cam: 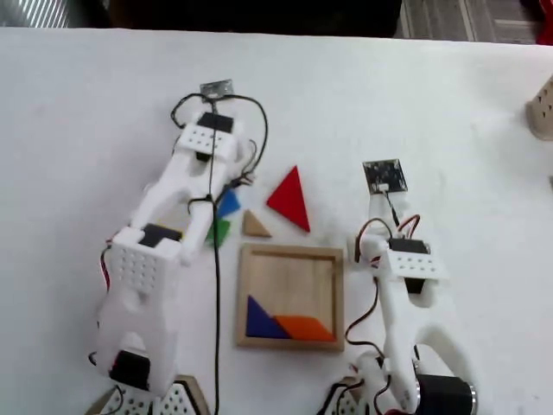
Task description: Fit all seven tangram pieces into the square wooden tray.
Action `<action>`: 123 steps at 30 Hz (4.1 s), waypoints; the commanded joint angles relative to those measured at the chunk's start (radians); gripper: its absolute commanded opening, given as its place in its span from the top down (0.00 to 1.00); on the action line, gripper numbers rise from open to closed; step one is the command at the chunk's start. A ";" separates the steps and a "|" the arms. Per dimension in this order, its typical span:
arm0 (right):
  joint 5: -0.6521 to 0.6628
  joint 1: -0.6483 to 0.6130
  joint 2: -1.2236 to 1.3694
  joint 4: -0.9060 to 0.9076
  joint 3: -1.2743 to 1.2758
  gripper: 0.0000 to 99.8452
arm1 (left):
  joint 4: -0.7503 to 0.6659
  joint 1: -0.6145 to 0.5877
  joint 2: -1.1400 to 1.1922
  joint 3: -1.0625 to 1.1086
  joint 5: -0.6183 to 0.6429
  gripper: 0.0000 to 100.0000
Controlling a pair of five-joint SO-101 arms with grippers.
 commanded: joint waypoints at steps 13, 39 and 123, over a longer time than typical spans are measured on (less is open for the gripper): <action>0.012 -0.002 -0.012 0.007 -0.041 0.88 | 0.000 -0.070 -0.302 0.224 -0.529 0.97; 0.014 -0.007 -0.012 0.027 -0.043 0.88 | -0.512 -0.163 -0.671 0.907 -0.974 0.86; 0.068 -0.005 -0.013 0.027 -0.043 0.88 | -0.038 -0.038 -1.009 0.830 -0.419 0.96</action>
